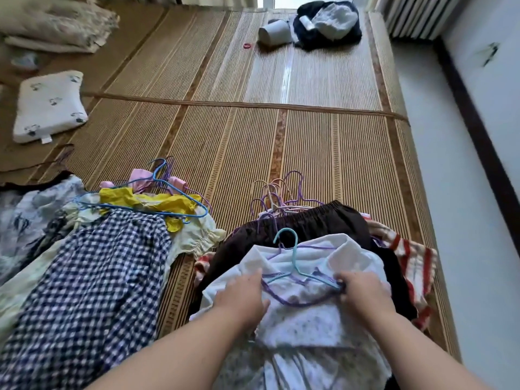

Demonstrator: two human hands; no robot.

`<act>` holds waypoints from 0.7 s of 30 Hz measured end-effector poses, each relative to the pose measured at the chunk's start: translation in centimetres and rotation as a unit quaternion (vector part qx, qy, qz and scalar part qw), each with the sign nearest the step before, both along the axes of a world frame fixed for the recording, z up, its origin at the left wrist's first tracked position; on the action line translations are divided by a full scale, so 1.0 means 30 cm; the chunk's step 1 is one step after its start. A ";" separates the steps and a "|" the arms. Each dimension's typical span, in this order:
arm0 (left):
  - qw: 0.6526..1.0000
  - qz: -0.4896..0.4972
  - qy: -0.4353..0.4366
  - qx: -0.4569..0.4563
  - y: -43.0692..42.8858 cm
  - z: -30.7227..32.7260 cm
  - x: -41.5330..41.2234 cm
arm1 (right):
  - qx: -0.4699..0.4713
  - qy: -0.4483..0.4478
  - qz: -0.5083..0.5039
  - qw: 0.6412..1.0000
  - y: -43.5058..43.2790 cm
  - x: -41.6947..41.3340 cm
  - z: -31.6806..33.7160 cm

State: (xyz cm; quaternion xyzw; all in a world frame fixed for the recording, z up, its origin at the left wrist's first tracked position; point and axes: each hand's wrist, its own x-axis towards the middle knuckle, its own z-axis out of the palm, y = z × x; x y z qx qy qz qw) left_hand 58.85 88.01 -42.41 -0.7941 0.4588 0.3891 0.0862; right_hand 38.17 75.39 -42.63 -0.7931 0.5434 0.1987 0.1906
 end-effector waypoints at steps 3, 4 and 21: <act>1.000 0.008 0.030 -0.006 0.004 0.040 0.008 | 0.023 -0.111 -0.002 0.994 0.026 -0.019 0.070; 0.999 0.004 0.037 -0.013 0.010 0.067 0.010 | 0.044 -0.147 -0.010 0.988 0.036 -0.024 0.111; 0.956 0.102 0.044 -0.271 0.262 0.818 0.204 | 0.017 -0.257 0.074 0.963 0.134 0.121 0.881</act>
